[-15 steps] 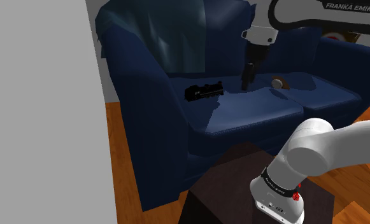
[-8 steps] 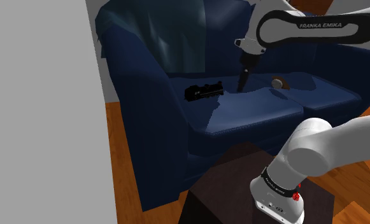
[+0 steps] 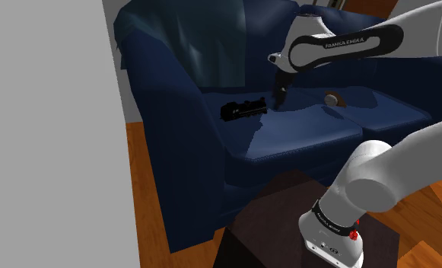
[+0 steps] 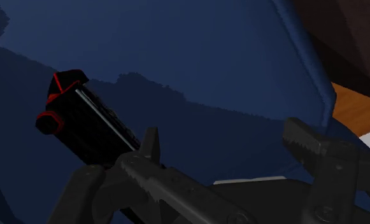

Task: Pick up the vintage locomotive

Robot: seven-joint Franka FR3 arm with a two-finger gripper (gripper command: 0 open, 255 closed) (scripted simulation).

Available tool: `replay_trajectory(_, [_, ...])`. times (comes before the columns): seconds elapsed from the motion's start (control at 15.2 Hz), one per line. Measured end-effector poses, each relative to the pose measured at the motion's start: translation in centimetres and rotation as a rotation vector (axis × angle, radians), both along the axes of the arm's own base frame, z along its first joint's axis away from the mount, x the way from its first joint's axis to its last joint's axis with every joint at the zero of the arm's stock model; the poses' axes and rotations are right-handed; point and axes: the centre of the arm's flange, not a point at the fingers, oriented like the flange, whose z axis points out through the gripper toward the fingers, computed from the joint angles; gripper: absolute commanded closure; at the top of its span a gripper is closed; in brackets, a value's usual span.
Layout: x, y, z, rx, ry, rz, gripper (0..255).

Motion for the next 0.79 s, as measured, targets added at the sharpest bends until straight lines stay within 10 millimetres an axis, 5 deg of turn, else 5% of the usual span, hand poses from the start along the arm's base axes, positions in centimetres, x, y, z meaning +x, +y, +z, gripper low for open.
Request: replay_trajectory(0.79, [11.5, -4.6, -6.0, -0.063, -0.113, 0.401, 0])
